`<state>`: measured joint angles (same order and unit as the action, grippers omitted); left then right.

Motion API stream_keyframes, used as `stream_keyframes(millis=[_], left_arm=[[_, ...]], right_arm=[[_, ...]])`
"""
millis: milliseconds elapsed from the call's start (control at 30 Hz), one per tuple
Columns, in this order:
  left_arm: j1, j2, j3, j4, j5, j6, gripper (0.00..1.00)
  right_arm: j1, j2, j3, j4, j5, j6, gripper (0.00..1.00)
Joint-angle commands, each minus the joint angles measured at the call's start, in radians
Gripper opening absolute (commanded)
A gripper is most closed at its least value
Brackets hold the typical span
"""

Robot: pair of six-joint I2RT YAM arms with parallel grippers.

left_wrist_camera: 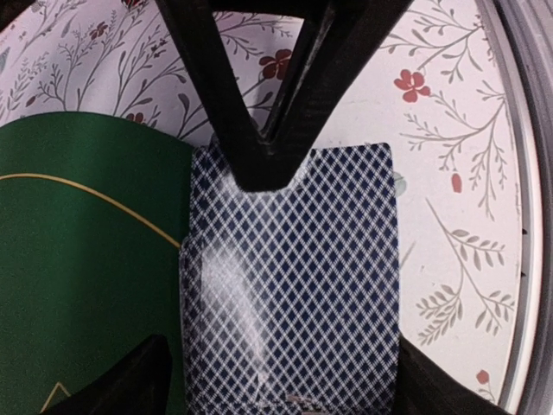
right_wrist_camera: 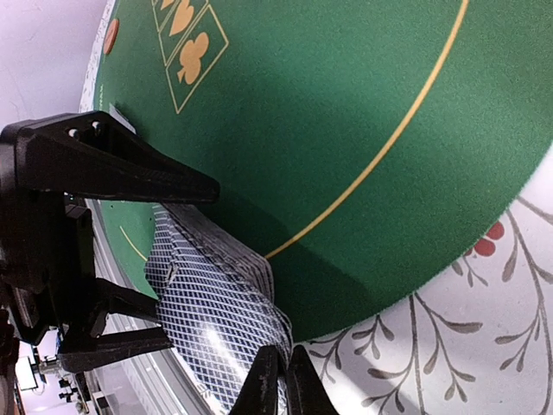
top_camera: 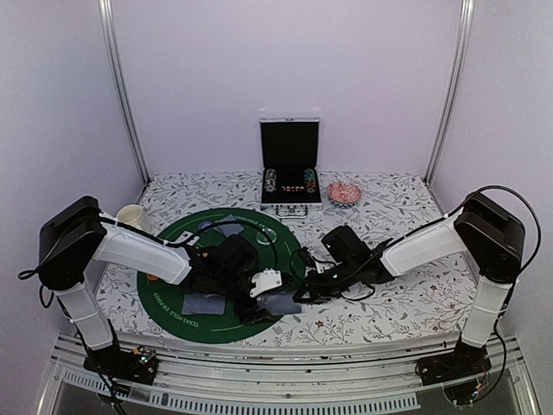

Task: Distribute texas hold em gaming equipment
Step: Pick up the poker card from the face-down deck piles.

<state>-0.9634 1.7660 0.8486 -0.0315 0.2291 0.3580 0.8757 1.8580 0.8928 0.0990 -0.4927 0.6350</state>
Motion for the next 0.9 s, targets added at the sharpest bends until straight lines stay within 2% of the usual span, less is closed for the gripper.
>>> stream_keyframes(millis=[0, 200, 600, 733, 867], left_arm=[[0.009, 0.006, 0.018, -0.023, 0.027, 0.009, 0.84], [0.009, -0.002, 0.011, -0.023, 0.03, 0.014, 0.84], [0.009, 0.0, 0.013, -0.024, 0.029, 0.014, 0.84], [0.009, -0.002, 0.011, -0.021, 0.032, 0.014, 0.84], [0.008, -0.003, 0.007, -0.019, 0.03, 0.017, 0.85]], right_arm=[[-0.013, -0.063, -0.029, -0.006, 0.006, -0.016, 0.06], [-0.025, -0.087, -0.048, -0.018, 0.008, -0.027, 0.04], [-0.025, -0.03, -0.021, 0.04, -0.056, -0.029, 0.13], [-0.023, -0.01, 0.0, 0.041, -0.058, -0.028, 0.04], [-0.025, -0.028, -0.005, 0.037, -0.044, -0.031, 0.03]])
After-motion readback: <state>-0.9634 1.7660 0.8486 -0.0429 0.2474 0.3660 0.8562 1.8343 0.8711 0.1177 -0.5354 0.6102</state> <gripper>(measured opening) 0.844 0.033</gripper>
